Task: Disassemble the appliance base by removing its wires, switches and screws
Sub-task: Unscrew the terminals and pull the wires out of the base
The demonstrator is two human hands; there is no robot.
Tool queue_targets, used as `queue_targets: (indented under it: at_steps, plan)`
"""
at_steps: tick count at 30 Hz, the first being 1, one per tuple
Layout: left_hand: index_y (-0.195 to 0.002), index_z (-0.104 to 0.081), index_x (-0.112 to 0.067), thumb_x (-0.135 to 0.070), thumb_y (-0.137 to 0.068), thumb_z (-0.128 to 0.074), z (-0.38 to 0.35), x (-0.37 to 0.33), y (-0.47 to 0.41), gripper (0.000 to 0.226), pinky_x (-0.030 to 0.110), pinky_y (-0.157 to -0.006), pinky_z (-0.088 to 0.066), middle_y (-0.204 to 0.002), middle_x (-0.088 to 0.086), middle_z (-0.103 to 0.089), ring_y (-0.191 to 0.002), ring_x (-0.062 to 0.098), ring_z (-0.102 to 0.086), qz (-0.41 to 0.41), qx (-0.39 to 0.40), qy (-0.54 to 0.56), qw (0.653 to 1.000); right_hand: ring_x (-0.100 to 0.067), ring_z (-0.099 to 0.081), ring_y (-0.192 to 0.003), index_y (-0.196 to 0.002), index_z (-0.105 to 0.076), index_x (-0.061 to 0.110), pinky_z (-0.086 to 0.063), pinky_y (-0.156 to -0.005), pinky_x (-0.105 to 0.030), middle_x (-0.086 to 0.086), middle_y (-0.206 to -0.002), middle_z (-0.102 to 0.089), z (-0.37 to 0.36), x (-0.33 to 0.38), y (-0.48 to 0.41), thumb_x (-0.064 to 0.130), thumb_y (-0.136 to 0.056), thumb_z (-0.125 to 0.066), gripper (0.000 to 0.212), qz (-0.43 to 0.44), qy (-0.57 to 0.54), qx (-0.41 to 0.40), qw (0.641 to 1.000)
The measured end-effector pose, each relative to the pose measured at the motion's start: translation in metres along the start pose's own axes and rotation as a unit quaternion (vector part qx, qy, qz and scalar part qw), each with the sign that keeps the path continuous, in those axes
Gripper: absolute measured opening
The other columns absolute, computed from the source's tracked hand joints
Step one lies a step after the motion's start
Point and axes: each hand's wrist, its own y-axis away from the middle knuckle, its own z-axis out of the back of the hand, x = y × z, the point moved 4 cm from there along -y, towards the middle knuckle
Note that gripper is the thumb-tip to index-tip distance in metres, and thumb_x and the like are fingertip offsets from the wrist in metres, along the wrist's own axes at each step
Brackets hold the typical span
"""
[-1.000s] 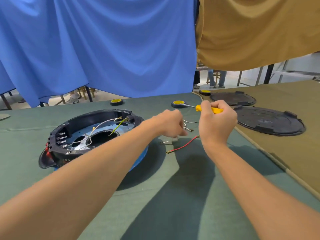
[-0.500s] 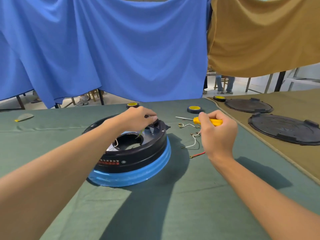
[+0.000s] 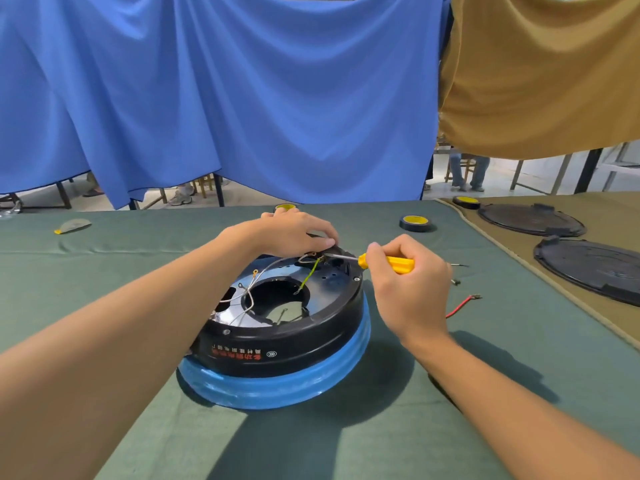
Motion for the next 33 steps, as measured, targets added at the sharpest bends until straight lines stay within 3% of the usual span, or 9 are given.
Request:
queue_targets:
  at_steps: [2,6,13,15,21,26,28,31,33]
  plan:
    - [-0.11,-0.062,-0.04,-0.044,-0.1,-0.042,-0.004,0.0,-0.002,0.023,0.027,-0.077,-0.038,-0.102,-0.004,-0.062,-0.09,0.014,-0.052,-0.033,0.022,0.084,0.996,-0.017,-0.051,-0.057,-0.061,-0.06,0.005,-0.038,-0.054,-0.021,0.0,-0.05,-0.055,0.004,0.001,0.002,0.029,-0.083,-0.059,0.033,0.03,0.012,-0.005,0.999]
    - [-0.113,-0.065,-0.029,-0.037,-0.1,-0.047,-0.008,0.004,-0.004,0.023,0.02,-0.089,-0.041,-0.111,-0.011,-0.065,-0.104,0.005,-0.058,-0.056,0.044,0.19,0.979,-0.015,-0.05,-0.058,-0.06,-0.058,0.007,-0.034,-0.052,-0.009,0.0,-0.049,-0.054,0.007,0.008,0.005,0.032,-0.085,-0.054,0.036,0.096,0.036,-0.011,0.995]
    - [-0.117,-0.066,-0.034,-0.043,-0.1,-0.045,-0.008,0.004,-0.004,0.028,0.023,-0.096,-0.038,-0.118,-0.019,-0.063,-0.116,0.003,-0.053,-0.054,0.086,0.224,0.969,-0.019,-0.047,-0.054,-0.06,-0.057,0.003,-0.033,-0.048,-0.021,-0.004,-0.049,-0.052,0.002,0.018,0.013,0.017,-0.088,-0.062,0.032,0.166,0.107,-0.021,0.98]
    - [-0.117,-0.067,-0.033,-0.039,-0.1,-0.046,-0.006,0.001,-0.005,0.028,0.026,-0.101,-0.037,-0.122,-0.016,-0.062,-0.119,0.005,-0.052,-0.058,0.101,0.22,0.969,-0.017,-0.045,-0.046,-0.059,-0.057,0.001,-0.034,-0.047,-0.025,-0.005,-0.049,-0.051,0.001,0.021,0.014,0.011,-0.085,-0.066,0.029,0.177,0.125,-0.027,0.976]
    - [-0.112,-0.067,-0.026,-0.035,-0.1,-0.048,-0.009,0.001,-0.007,0.024,0.034,-0.108,-0.036,-0.122,-0.007,-0.063,-0.121,0.013,-0.052,-0.05,0.098,0.246,0.963,-0.022,-0.05,-0.045,-0.061,-0.059,0.001,-0.036,-0.047,-0.031,-0.006,-0.051,-0.053,-0.001,0.024,0.019,0.009,-0.085,-0.068,0.027,0.211,0.15,-0.009,0.966]
    - [-0.105,-0.068,-0.025,-0.032,-0.1,-0.05,-0.013,0.005,-0.007,0.02,0.019,-0.096,-0.038,-0.116,-0.006,-0.065,-0.118,0.011,-0.053,-0.048,0.08,0.285,0.954,-0.015,-0.046,-0.047,-0.062,-0.061,0.001,-0.035,-0.047,-0.021,-0.006,-0.05,-0.054,0.002,0.019,0.015,0.017,-0.088,-0.065,0.031,0.15,0.112,-0.02,0.982]
    - [-0.104,-0.068,-0.026,-0.033,-0.1,-0.05,-0.014,0.005,-0.007,0.019,0.02,-0.094,-0.038,-0.113,-0.009,-0.065,-0.118,0.01,-0.053,-0.045,0.082,0.287,0.953,-0.019,-0.049,-0.055,-0.063,-0.062,0.002,-0.035,-0.049,-0.019,-0.005,-0.051,-0.056,0.003,0.017,0.014,0.023,-0.089,-0.061,0.033,0.113,0.089,-0.014,0.99]
    - [-0.102,-0.068,-0.026,-0.033,-0.099,-0.05,-0.014,0.003,-0.006,0.019,0.028,-0.1,-0.037,-0.105,-0.01,-0.065,-0.114,0.012,-0.054,-0.044,0.083,0.284,0.954,-0.02,-0.047,-0.052,-0.061,-0.062,0.008,-0.04,-0.051,-0.032,-0.004,-0.049,-0.053,0.003,0.007,0.007,0.026,-0.085,-0.061,0.03,0.009,0.056,-0.01,0.998]
    - [-0.102,-0.068,-0.026,-0.033,-0.1,-0.05,-0.013,0.002,-0.005,0.019,0.028,-0.097,-0.038,-0.104,-0.009,-0.065,-0.108,0.011,-0.055,-0.044,0.083,0.279,0.956,-0.026,-0.044,-0.048,-0.056,-0.058,0.01,-0.041,-0.05,-0.04,-0.012,-0.047,-0.05,0.002,-0.003,-0.001,0.024,-0.078,-0.061,0.026,-0.092,0.016,-0.021,0.995]
